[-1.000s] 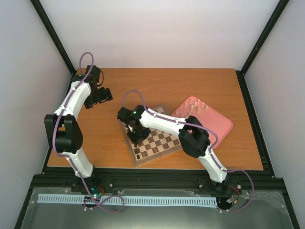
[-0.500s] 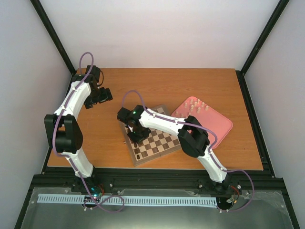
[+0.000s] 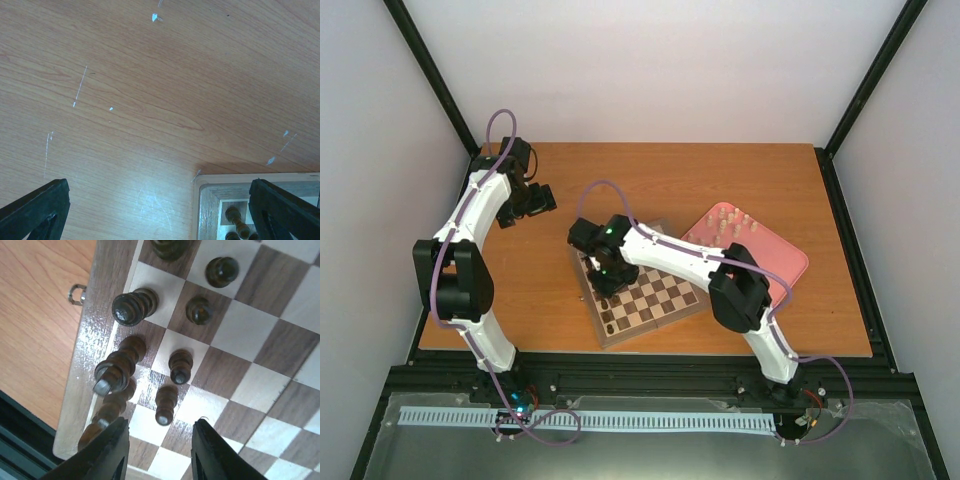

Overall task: Set up the chess pieces on the board
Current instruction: Place the chess piece on the chessboard, then pick up the chess piece from the storage box.

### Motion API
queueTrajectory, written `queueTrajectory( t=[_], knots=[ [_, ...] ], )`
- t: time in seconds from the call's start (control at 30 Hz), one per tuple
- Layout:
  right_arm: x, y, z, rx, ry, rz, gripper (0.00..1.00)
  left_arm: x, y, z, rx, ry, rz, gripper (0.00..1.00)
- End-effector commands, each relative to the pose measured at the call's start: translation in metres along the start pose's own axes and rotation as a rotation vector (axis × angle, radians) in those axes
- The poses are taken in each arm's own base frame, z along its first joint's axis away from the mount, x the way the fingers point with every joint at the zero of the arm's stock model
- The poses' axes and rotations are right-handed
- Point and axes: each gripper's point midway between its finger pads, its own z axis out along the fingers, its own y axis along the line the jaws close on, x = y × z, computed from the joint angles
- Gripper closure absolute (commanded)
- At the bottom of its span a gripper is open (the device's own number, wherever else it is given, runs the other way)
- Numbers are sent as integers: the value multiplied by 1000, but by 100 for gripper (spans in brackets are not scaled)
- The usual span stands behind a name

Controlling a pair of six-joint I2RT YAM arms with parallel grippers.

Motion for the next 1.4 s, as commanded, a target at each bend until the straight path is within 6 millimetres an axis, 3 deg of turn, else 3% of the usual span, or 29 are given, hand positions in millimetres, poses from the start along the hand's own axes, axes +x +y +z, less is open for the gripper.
queueTrajectory(
  t=[0.0, 0.1, 0.23, 0.4, 0.5, 0.67, 0.9, 1.27, 1.37],
  knots=[
    [5, -2, -40, 17, -68, 3, 63, -6, -3, -19, 21, -48, 1, 0],
    [13, -17, -59, 73, -105, 37, 47, -6, -3, -21, 23, -51, -1, 0],
    [26, -65, -75, 108, -135, 172, 34, -8, -4, -22, 24, -54, -1, 0],
    [49, -151, -81, 145, -160, 412, 34, -11, -5, -26, 27, -59, 0, 0],
    [74, -204, -82, 207, -159, 552, 34, -10, -5, -25, 28, -56, 1, 0],
    [126, -259, -57, 253, -73, 725, 37, -9, -5, -23, 28, -50, -1, 0],
    [169, -294, -24, 229, -35, 898, 40, -8, -6, -20, 28, -43, 2, 0],
    [182, -320, 3, 191, -14, 996, 42, -8, -6, -13, 17, -29, 3, 0],
    [184, -322, 10, 175, 3, 1014, 55, -8, -5, -10, 11, -23, 2, 0]
  ],
)
